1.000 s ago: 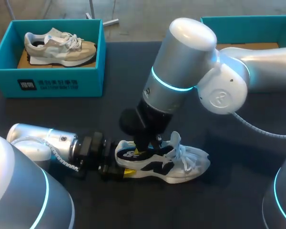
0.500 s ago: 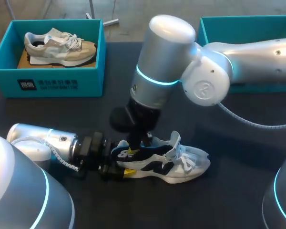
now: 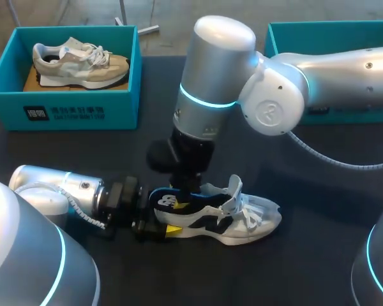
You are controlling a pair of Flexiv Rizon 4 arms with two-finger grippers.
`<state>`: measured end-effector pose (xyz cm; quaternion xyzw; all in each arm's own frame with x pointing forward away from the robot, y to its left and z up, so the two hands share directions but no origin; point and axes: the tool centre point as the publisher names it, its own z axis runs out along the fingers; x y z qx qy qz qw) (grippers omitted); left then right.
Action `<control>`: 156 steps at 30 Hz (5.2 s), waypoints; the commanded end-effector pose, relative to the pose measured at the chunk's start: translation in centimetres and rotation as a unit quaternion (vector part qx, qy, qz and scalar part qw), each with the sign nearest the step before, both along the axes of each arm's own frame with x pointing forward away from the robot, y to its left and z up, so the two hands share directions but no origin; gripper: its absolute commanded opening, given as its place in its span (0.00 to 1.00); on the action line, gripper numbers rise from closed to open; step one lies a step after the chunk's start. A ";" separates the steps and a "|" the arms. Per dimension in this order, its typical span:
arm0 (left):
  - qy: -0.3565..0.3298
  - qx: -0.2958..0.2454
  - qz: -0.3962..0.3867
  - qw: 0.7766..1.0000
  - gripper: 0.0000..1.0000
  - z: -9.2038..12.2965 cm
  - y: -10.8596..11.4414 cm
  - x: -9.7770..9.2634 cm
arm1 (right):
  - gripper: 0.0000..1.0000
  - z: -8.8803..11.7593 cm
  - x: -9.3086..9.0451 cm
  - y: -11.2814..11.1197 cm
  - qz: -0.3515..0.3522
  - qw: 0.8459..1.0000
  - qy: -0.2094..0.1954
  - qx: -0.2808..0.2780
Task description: Take the shoe out of the shoebox, open the shoe tongue, remove and reinsert the insole, then place the shoe into the shoebox
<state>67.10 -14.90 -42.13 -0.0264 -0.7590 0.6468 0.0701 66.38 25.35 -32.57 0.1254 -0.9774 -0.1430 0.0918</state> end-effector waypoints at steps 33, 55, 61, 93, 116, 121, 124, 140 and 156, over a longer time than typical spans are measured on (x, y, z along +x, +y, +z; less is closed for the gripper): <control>0.000 0.001 0.001 1.000 0.00 -0.2 -0.1 0.1 | 0.38 -2.4 0.6 -2.5 -0.051 0.995 0.060 0.064; 0.000 0.001 0.001 1.000 0.00 -0.2 -0.1 0.1 | 0.25 -2.8 0.3 -1.9 -0.056 0.993 0.063 0.081; 0.000 0.001 0.001 1.000 0.00 -0.2 -0.1 0.1 | 0.00 -2.7 0.3 -2.1 -0.061 0.993 0.061 0.084; 0.000 0.001 0.001 1.000 0.00 -0.2 -0.1 0.1 | 0.00 -0.1 0.5 -2.0 -0.057 0.992 0.014 0.115; 0.000 0.001 0.001 1.000 0.00 -0.2 -0.1 0.1 | 0.00 9.3 3.0 -2.6 -0.044 0.973 0.013 0.224; 0.000 0.001 0.001 1.000 0.00 -0.2 -0.1 0.1 | 0.00 12.3 3.4 -2.5 -0.033 0.964 0.028 0.261; 0.000 0.001 0.001 1.000 0.00 -0.2 -0.1 0.1 | 0.00 13.6 3.6 -2.7 -0.036 0.952 0.038 0.303; 0.000 0.001 0.001 1.000 0.00 -0.2 -0.1 0.1 | 0.00 14.7 4.1 -1.8 -0.026 0.954 0.034 0.296; 0.000 0.001 0.001 1.000 0.00 -0.2 -0.1 0.1 | 0.00 23.8 3.8 -2.4 0.012 0.908 0.074 0.413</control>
